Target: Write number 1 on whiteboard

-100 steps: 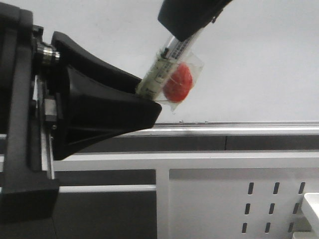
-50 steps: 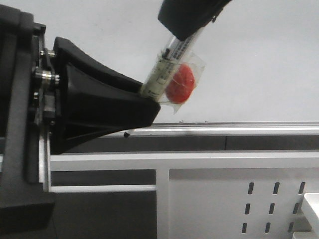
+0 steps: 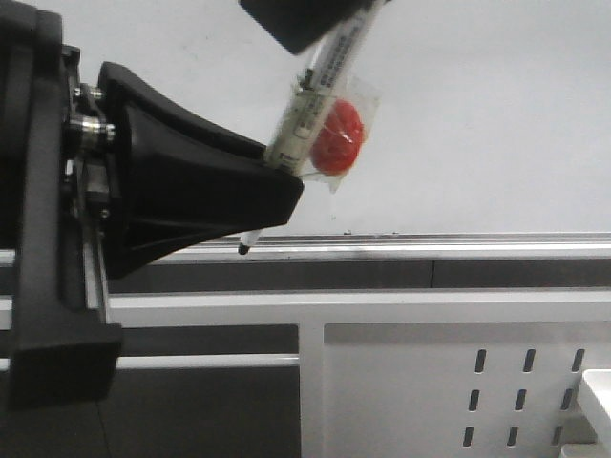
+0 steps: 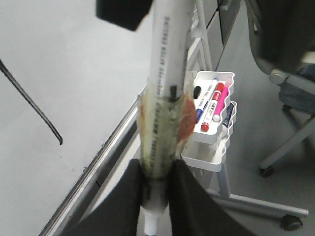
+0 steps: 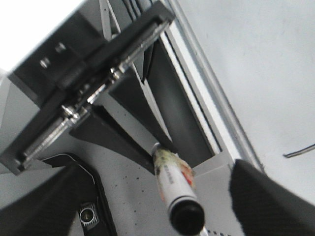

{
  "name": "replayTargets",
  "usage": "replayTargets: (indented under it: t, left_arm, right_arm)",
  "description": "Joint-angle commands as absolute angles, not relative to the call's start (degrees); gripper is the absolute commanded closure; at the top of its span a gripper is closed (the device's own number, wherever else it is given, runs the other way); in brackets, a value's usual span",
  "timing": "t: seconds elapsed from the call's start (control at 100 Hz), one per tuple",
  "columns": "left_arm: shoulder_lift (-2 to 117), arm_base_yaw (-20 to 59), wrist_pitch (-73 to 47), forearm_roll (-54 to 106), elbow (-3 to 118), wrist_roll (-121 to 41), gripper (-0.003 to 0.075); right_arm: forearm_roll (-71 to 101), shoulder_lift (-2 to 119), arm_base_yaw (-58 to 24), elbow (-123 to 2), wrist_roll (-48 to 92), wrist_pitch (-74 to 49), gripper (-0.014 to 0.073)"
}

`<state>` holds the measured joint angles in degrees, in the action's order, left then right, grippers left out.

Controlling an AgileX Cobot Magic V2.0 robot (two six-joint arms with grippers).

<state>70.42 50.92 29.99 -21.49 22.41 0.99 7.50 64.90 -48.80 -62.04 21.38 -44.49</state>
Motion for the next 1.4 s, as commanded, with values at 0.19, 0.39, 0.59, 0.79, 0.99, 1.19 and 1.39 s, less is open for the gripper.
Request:
replayTargets:
  t: [0.19, 0.39, 0.59, 0.79, 0.99, 1.19, 1.39]
  left_arm:
    - [69.48, 51.35, 42.12, -1.36, 21.18, -3.24, 0.0740]
    - [69.48, 51.48, 60.98, 15.93, 13.20, -5.27, 0.0741]
    - [69.48, 52.47, 64.84, 23.96, 10.11, -5.27, 0.0741]
    - [69.51, 57.68, 66.73, 39.65, 10.35, -5.79, 0.0741]
    - [72.01, 61.59, 70.99, 45.15, 11.24, -9.83, 0.0740]
    - [77.53, 61.85, 71.33, 43.39, 14.34, -9.83, 0.0740]
    - [82.33, 61.73, 72.07, 42.83, 16.30, -9.83, 0.0740]
  right_arm:
    - [-3.33, 59.29, -48.88, -70.09, 15.82, -48.32, 0.0287]
    - [-11.30, 53.05, -48.88, -69.85, 8.59, -54.40, 0.0652]
    - [-18.70, 45.88, -48.88, -67.14, 1.21, -51.22, 0.0652]
    - [-24.62, 42.46, -48.88, -62.58, -4.07, -47.31, 0.0652]
    - [-25.29, 42.67, -48.88, -60.45, -4.07, -44.39, 0.0652]
    - [-26.15, 42.79, -48.88, -59.39, -4.07, -41.01, 0.0652]
    - [-26.35, 42.79, -48.88, -59.39, -4.07, -41.01, 0.0652]
